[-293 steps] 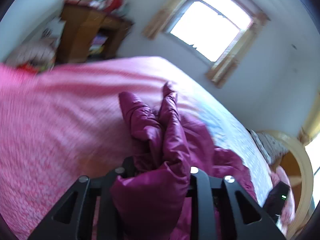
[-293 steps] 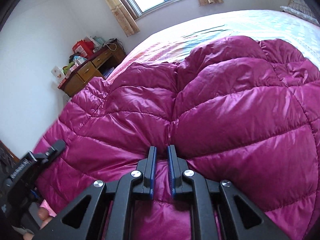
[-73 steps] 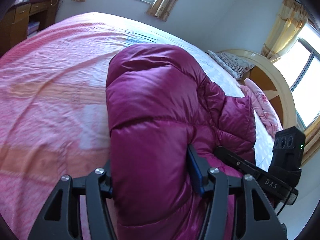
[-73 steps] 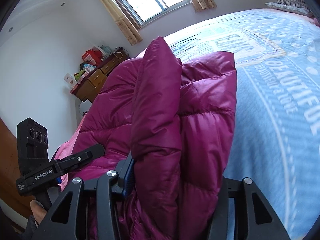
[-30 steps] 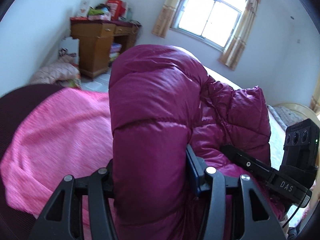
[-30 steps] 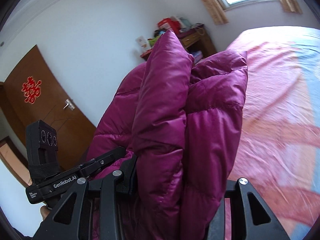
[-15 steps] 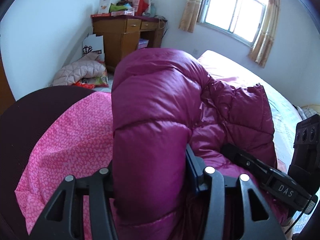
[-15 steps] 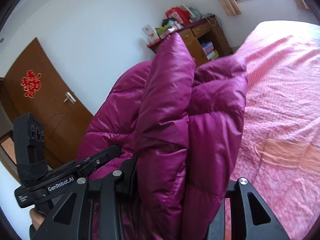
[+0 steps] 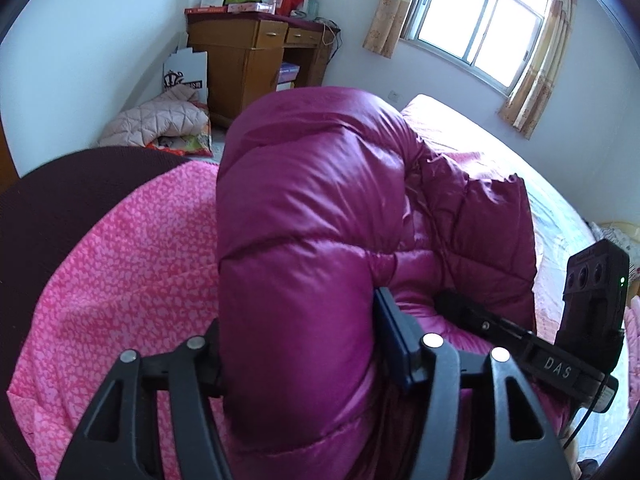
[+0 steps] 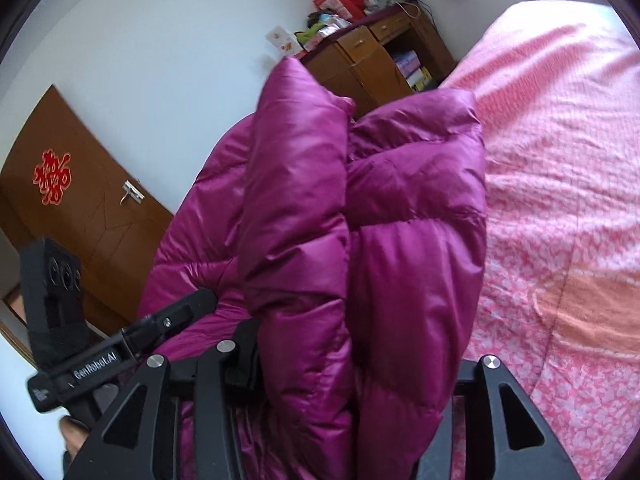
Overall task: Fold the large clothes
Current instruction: 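Carry the jacket bundle with both tools toward the pink bed end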
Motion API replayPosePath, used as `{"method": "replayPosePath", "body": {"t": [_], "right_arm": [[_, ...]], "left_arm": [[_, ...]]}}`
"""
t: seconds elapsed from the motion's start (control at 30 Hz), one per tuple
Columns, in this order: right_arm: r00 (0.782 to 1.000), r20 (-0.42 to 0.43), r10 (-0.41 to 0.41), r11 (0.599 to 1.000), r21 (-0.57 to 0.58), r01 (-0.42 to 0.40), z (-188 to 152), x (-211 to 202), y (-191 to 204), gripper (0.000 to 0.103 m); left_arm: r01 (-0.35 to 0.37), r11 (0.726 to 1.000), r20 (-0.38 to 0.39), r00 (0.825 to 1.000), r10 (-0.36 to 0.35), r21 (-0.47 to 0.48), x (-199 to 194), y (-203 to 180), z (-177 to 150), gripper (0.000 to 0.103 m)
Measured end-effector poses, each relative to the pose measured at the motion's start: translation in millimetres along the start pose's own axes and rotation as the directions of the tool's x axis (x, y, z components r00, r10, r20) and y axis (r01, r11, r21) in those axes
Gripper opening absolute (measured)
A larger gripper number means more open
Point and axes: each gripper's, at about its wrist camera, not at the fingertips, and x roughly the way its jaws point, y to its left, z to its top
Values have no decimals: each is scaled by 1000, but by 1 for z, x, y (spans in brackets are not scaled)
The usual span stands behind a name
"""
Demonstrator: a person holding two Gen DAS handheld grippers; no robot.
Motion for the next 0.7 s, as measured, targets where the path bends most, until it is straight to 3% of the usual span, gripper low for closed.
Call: {"method": "replayPosePath", "body": {"t": [0.27,0.5,0.7], "right_arm": [[999,10,-45,999,11,45,-13,-11,-1,53],[998,24,-58,998,31,58,-27,-26,-6,58],[998,27,-60,997,40,59,-37,-39,-12,59]], "left_arm": [[84,995,-47,995,-86,-44,3,10,-6,83],[-19,998,-6,1000,20,58,-6,-14,-11,86],[-60,993,16,998,59,106,-6,-18,-11,87]]}}
